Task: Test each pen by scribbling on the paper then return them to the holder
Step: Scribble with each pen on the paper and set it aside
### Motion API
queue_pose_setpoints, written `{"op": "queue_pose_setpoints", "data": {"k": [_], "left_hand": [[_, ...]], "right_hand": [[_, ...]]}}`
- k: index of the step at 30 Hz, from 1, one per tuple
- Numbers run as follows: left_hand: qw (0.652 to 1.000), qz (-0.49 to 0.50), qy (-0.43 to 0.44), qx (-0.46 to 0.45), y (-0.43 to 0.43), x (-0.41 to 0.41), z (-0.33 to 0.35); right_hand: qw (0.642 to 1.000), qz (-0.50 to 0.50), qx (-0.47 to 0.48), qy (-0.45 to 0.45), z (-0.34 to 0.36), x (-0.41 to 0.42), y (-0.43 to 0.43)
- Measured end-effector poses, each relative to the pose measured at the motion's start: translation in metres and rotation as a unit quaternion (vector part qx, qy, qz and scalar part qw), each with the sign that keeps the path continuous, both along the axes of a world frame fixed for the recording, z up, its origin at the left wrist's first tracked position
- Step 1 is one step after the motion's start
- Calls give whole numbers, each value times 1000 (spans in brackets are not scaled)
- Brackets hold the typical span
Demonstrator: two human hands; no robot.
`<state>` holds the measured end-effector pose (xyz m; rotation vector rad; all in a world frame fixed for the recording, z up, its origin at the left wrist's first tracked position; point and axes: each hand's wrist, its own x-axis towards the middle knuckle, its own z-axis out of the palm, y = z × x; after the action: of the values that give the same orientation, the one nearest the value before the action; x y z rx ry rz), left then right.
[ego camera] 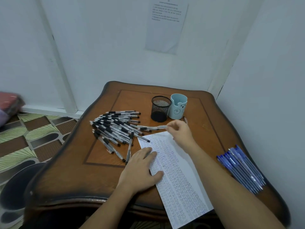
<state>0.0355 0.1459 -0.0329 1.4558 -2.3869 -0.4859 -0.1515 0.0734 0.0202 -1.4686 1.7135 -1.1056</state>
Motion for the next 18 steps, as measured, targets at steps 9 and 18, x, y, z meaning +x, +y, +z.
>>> {"op": "queue_pose_setpoints", "data": {"k": [9,18], "left_hand": [[1000,1,-2,12,0,0,0],[1000,0,1,13,1,0,2]], "right_hand": [[887,-100,-52,-447,34,-30,38],[917,-67,-33,-391,35,-34,49]]}}
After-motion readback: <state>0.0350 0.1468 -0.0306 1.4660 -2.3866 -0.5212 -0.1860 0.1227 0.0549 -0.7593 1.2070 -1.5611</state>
